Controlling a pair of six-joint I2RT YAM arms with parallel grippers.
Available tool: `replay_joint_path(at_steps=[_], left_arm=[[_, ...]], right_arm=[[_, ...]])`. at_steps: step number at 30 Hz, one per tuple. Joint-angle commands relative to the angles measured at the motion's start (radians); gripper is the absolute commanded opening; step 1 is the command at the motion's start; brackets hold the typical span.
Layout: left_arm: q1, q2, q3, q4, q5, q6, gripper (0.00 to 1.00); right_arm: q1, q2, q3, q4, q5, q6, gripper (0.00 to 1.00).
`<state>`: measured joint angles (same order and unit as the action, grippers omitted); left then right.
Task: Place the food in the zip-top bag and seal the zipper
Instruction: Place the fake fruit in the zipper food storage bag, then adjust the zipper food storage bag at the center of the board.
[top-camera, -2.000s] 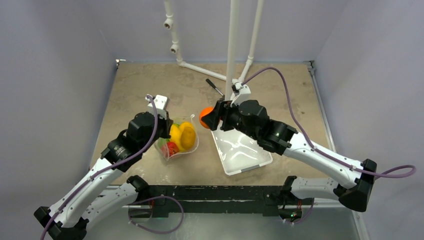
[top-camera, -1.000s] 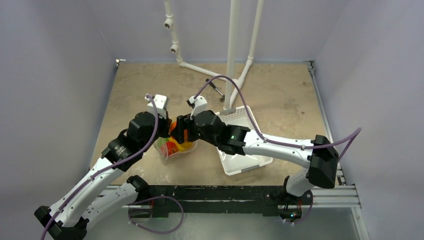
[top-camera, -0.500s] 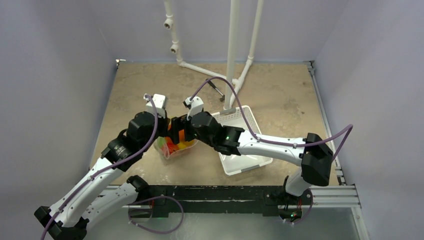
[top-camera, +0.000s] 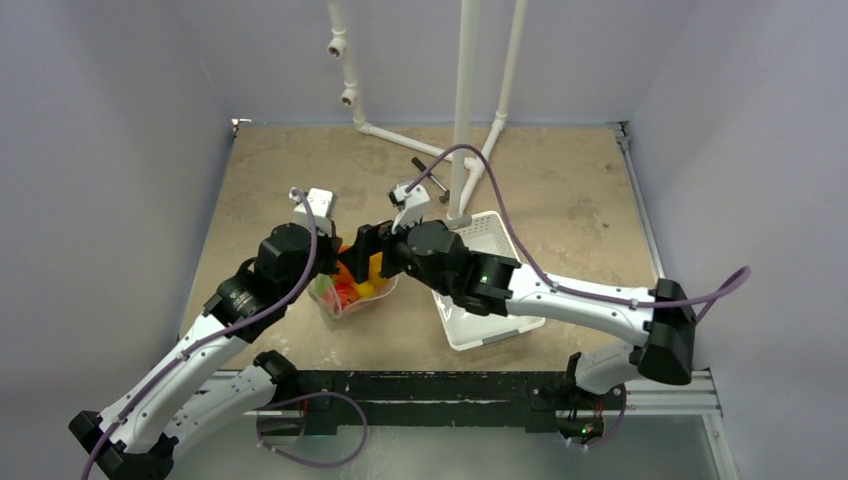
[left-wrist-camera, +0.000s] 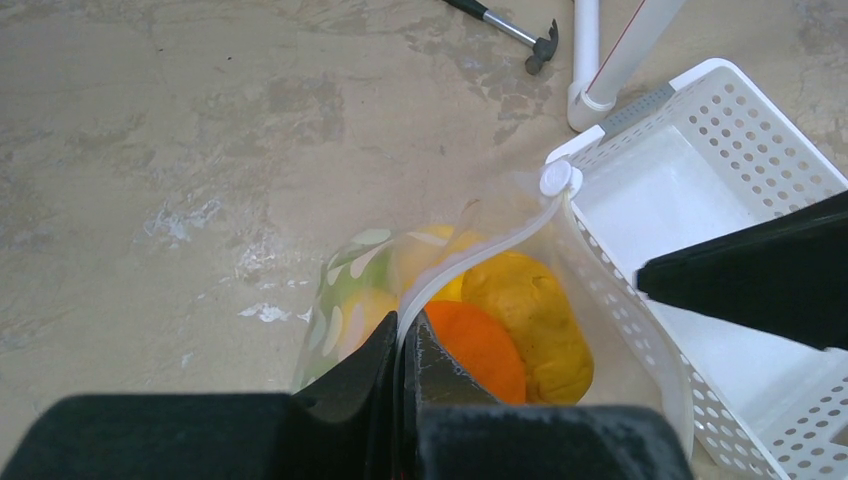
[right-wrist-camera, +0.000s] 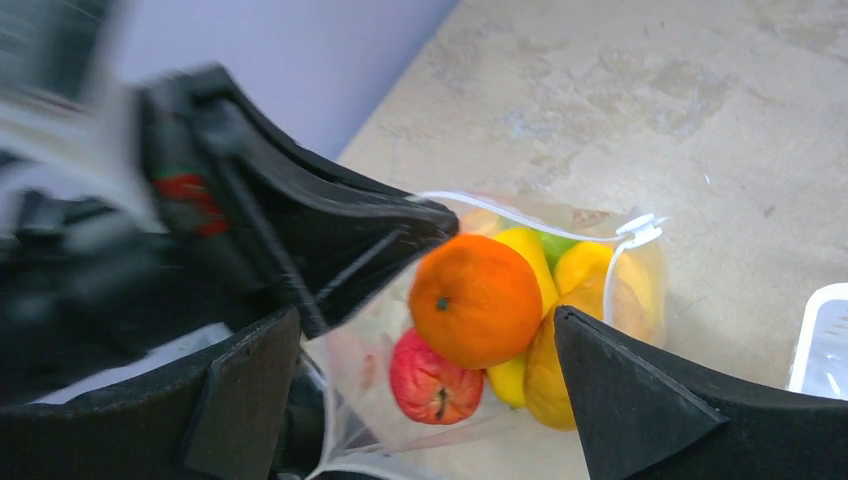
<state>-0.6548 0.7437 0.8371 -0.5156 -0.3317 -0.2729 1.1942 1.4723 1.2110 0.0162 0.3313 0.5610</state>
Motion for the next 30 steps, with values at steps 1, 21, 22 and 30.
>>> replay_joint_path(at_steps=[1, 21, 22, 30], left_arm=[[-0.002, 0.002, -0.001, 0.037, 0.011, -0.011, 0.0], [-0.002, 0.004, -0.005, 0.047, 0.07, 0.02, 0.0], [-0.003, 0.0, -0.006, 0.049, 0.078, 0.022, 0.0], [-0.003, -0.022, -0.01, 0.054, 0.085, 0.038, 0.0]], right_arm=[[0.01, -0.107, -0.009, 0.022, 0.016, 0.033, 0.97], [0.01, -0.195, -0.028, -0.245, 0.218, 0.082, 0.85], [0.01, -0.193, -0.031, -0.246, 0.225, 0.078, 0.83], [0.01, -0.149, -0.019, -0.327, 0.259, 0.093, 0.71]])
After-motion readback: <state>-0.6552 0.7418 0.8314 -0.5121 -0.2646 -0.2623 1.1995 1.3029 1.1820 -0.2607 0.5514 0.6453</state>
